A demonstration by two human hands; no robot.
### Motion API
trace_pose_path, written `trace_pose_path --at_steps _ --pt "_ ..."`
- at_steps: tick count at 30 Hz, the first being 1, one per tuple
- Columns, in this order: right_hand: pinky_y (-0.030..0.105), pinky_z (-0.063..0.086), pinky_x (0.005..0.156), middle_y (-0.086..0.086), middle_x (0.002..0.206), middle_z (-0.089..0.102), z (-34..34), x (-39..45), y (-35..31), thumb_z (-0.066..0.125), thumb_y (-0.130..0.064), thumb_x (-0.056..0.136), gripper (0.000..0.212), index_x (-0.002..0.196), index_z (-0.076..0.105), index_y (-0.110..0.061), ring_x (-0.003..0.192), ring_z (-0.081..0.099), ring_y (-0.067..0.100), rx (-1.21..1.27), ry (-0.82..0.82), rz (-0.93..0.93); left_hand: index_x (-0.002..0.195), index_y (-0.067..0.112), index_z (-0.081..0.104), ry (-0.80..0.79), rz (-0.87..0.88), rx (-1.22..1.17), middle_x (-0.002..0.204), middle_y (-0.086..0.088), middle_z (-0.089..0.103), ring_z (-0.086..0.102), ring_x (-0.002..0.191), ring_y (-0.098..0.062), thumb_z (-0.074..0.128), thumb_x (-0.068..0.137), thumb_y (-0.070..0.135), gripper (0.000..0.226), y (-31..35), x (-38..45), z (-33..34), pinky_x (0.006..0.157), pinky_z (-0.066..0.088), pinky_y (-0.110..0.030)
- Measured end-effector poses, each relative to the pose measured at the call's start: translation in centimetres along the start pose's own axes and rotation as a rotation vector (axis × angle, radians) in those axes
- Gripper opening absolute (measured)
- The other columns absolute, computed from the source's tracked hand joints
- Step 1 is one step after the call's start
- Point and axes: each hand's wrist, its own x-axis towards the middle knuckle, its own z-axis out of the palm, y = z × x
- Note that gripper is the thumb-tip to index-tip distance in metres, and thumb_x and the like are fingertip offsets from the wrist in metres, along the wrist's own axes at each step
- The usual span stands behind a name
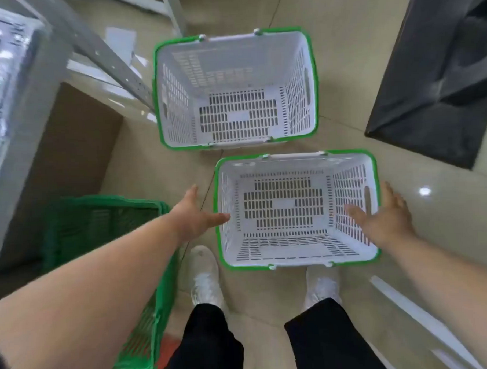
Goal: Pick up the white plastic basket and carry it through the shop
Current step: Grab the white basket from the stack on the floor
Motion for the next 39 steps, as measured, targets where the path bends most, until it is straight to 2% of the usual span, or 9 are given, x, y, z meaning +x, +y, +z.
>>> trace_pose_path --at_steps 5,8,10,12,16,24,29,36,39 --pt "0.049 0.037 0.116 0.019 0.158 0.034 3.1 3.4 1.1 0.077 -0.053 0.085 0.104 0.165 0.014 -0.030 0.141 0.040 0.044 -0.062 -0.040 0.099 0.167 0.031 0.018 -0.029 0.031 -0.017 0.150 -0.005 0.054 0.059 0.129 -0.031 0.092 0.072 0.047 0.121 -0.6 5.9 2.2 0.107 0.051 -0.050" --pt "0.050 0.045 0.108 0.018 0.149 0.033 3.9 4.4 0.7 0.075 -0.039 0.089 0.103 0.163 0.003 -0.042 0.130 0.049 0.045 -0.076 0.000 0.115 0.139 0.025 0.057 -0.069 0.062 0.015 0.117 0.000 0.073 0.073 0.098 -0.024 0.087 0.082 0.037 0.065 0.0 8.3 3.0 0.081 0.064 -0.045" --pt "0.047 0.047 0.107 0.015 0.147 0.031 4.2 5.5 0.5 0.070 -0.024 0.090 0.104 0.161 -0.001 -0.050 0.125 0.052 0.042 -0.059 0.018 0.119 0.120 0.017 0.067 -0.081 0.044 0.005 0.108 -0.008 0.078 0.077 0.090 -0.026 0.079 0.090 0.023 0.033 0.6 9.5 3.1 0.076 0.067 -0.046" --pt "0.046 0.047 0.105 0.012 0.144 0.029 4.3 5.9 0.5 0.061 -0.013 0.091 0.104 0.158 -0.005 -0.057 0.119 0.054 0.041 -0.074 0.016 0.109 0.114 0.011 0.069 -0.093 0.026 -0.013 0.103 -0.013 0.080 0.080 0.085 -0.027 0.070 0.094 0.007 0.020 1.0 10.3 3.0 0.071 0.068 -0.048" --pt "0.045 0.048 0.099 0.017 0.147 0.025 3.5 6.0 1.1 0.050 -0.001 0.092 0.103 0.160 -0.006 -0.055 0.097 0.052 0.035 -0.156 0.007 0.028 0.114 0.009 0.067 -0.110 0.040 -0.013 0.100 -0.015 0.080 0.081 0.082 -0.029 0.062 0.094 -0.003 0.023 1.4 10.6 1.9 0.064 0.068 -0.046" --pt "0.046 0.051 0.095 0.012 0.136 0.030 -1.6 0.2 -2.0 0.048 -0.001 0.092 0.107 0.152 -0.011 -0.066 0.096 0.055 0.037 -0.138 0.009 0.039 0.111 0.010 0.063 -0.148 0.002 -0.023 0.101 -0.016 0.078 0.081 0.085 -0.032 0.062 0.096 -0.004 0.020 3.3 4.5 -2.6 0.070 0.068 -0.048" --pt "0.046 0.049 0.096 0.005 0.117 0.027 -6.1 -6.1 -4.6 0.043 -0.008 0.094 0.096 0.157 -0.008 -0.059 0.094 0.053 0.035 -0.131 0.055 0.057 0.117 0.006 0.062 -0.143 -0.024 -0.026 0.105 -0.020 0.077 0.081 0.085 -0.035 0.061 0.098 -0.003 0.021 4.3 -1.6 -6.7 0.066 0.067 -0.048" --pt "0.047 0.050 0.097 0.001 0.115 0.025 -12.6 -13.7 -11.0 0.039 -0.008 0.096 0.092 0.156 -0.005 -0.061 0.095 0.053 0.035 -0.065 0.126 0.039 0.113 0.006 0.069 -0.133 0.055 -0.018 0.106 -0.013 0.079 0.081 0.088 -0.031 0.065 0.094 -0.002 0.021 5.1 -10.6 -15.0 0.072 0.067 -0.047" --pt "0.046 0.048 0.100 0.005 0.121 0.029 -14.6 -15.4 -14.4 0.041 -0.005 0.094 0.095 0.158 -0.003 -0.058 0.103 0.052 0.036 -0.055 0.142 0.005 0.115 0.005 0.067 -0.077 0.076 -0.067 0.108 -0.017 0.078 0.081 0.088 -0.033 0.064 0.094 -0.005 0.024 4.9 -13.6 -18.8 0.059 0.066 -0.039"
